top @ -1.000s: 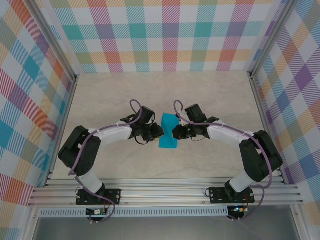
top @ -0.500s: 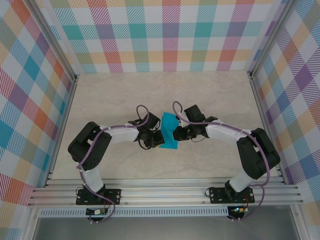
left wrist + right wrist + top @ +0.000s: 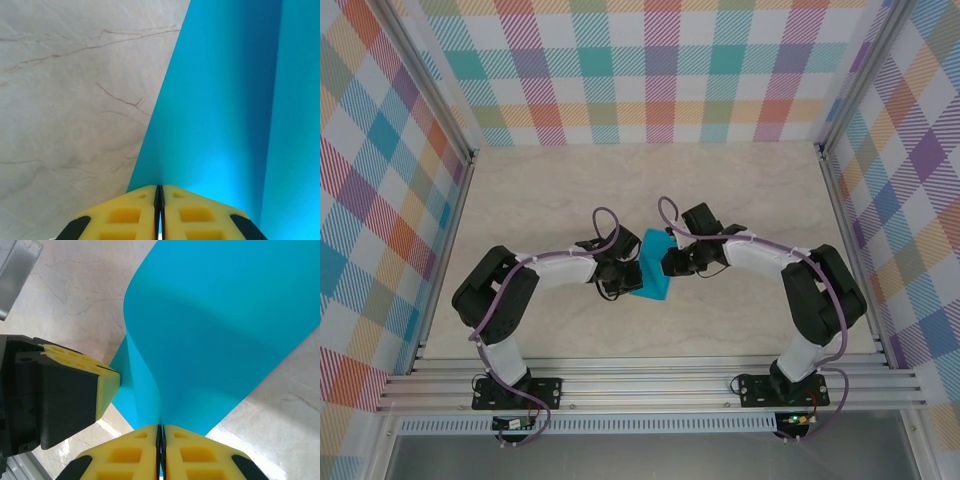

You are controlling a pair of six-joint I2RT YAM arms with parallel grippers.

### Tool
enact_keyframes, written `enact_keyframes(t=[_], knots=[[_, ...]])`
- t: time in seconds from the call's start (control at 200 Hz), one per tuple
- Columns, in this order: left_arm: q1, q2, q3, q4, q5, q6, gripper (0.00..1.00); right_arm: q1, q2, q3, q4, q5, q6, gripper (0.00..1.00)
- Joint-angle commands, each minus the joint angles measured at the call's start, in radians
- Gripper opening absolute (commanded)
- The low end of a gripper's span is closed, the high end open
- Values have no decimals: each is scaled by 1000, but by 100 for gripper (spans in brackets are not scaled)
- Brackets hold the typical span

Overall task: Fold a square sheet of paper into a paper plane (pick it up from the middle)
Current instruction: Fold the triangle a second time at the center of the table.

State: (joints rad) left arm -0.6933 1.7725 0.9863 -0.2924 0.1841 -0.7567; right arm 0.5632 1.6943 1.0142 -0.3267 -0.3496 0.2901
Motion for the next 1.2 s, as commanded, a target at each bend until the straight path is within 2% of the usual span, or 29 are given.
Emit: enact_keyframes(t=[0.0, 1.195], knots=[[-3, 2, -3, -81, -37, 28, 12, -5, 35, 35, -33, -12, -32, 12], [-3, 3, 5, -101, -32, 44, 13, -4, 163, 115, -82, 65, -103, 13]])
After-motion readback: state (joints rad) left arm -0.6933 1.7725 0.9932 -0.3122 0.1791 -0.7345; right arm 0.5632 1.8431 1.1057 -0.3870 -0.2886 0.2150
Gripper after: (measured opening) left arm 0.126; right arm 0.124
